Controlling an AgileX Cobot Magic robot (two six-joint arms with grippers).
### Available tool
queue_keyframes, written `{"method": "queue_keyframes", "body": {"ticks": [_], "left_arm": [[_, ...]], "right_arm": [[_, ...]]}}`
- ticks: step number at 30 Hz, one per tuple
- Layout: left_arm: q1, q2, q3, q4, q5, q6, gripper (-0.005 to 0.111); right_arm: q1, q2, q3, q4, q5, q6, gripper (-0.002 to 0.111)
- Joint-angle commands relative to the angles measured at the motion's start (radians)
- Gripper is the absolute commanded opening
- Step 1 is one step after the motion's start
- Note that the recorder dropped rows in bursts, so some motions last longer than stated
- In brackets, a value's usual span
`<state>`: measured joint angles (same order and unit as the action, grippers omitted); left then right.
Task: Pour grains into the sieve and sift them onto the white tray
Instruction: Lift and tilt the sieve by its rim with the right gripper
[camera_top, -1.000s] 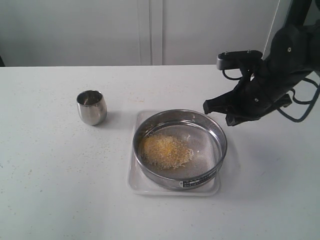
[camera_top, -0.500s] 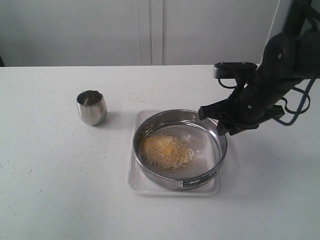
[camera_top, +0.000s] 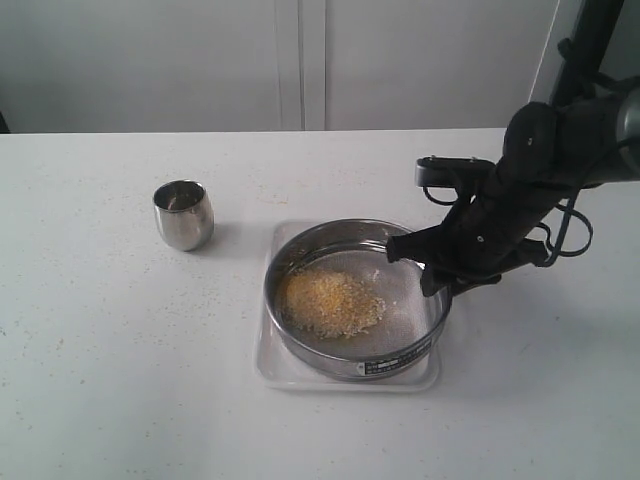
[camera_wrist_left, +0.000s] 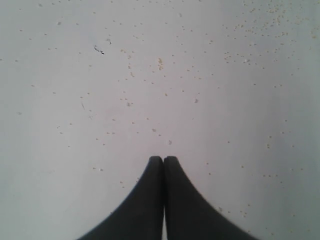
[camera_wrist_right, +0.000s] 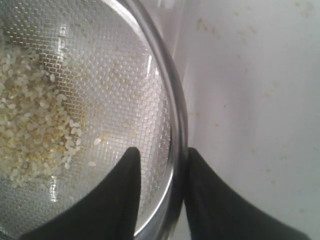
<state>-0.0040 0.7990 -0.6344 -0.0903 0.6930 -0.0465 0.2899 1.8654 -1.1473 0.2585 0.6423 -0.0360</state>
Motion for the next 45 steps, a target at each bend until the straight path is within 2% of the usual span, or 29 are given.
{"method": "queue_keyframes", "body": {"ticks": [1,14,22,35,45], "left_arm": [[0.002,-0.008,0.007,-0.01,0.008,-0.001,0.0],[0.002,-0.008,0.007,-0.01,0.008,-0.001,0.0],[0.002,-0.008,0.007,-0.01,0.008,-0.001,0.0],[0.002,-0.008,0.007,-0.01,0.008,-0.001,0.0],[0.002,-0.008,0.007,-0.01,0.008,-0.001,0.0]], "right_arm": [[0.001,0.022,-0.007,0.018,-0.014,-0.008,0.028],[0.001,0.047,-0.007,0.014,-0.011,-0.008,0.027],[0.001,0.047,-0.007,0.014,-0.014,-0.002,0.0],[0.001,0.021,-0.007,0.014,-0.09,0.077,0.0],[0.001,0.023,-0.007,0.017,-0.063,0.088,0.0]]}}
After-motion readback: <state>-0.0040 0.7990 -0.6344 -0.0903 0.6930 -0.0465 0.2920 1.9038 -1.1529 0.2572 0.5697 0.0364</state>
